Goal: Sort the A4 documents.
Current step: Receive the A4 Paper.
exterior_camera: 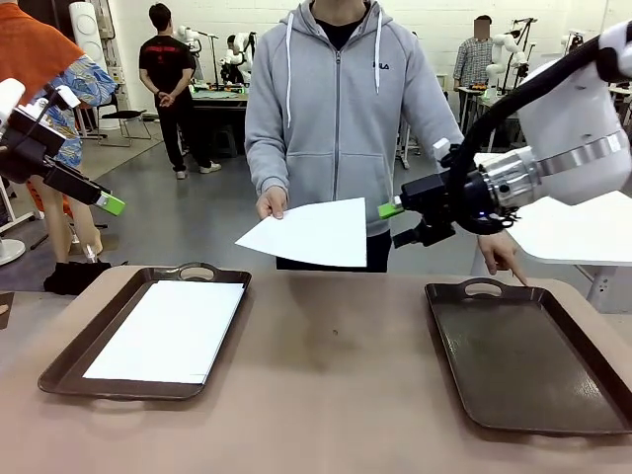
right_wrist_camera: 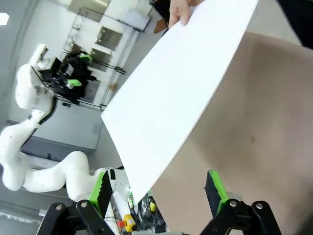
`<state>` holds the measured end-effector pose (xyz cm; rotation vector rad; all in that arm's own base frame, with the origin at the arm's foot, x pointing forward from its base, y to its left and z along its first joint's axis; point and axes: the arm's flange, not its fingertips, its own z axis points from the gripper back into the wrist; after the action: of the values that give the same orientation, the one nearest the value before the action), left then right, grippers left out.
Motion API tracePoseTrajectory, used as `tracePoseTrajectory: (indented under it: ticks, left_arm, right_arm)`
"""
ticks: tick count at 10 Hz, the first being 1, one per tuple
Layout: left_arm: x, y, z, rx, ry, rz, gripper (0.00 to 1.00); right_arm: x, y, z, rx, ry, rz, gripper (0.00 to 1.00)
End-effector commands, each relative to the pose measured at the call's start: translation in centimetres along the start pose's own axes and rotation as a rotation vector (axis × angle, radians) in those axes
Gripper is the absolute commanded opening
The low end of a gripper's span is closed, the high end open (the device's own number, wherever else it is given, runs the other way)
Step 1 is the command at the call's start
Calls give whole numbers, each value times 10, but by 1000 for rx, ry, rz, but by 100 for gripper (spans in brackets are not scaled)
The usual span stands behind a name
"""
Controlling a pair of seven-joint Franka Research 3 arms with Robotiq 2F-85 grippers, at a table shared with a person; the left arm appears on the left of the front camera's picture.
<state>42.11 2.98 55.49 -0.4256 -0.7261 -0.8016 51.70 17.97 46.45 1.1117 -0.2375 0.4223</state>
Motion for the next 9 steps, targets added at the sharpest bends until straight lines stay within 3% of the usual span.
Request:
tracePoseTrajectory:
  ticks: [1,5,7,9]
  left_arm:
    - [-2,1,0,1,-2,-8,100]
    - [-2,1,0,1,-2,-8,100]
    - [-2,1,0,1,-2,-8,100]
    - [-2,1,0,1,-2,-8,100]
  right_arm:
    - [20,-5,-10,65,2,-17,100]
    - [33,-22,-49,147,19,-88,100]
    - [33,-26,-61,190,-10,-100,100]
    - [33,-27,-60,198,-107,-95,100]
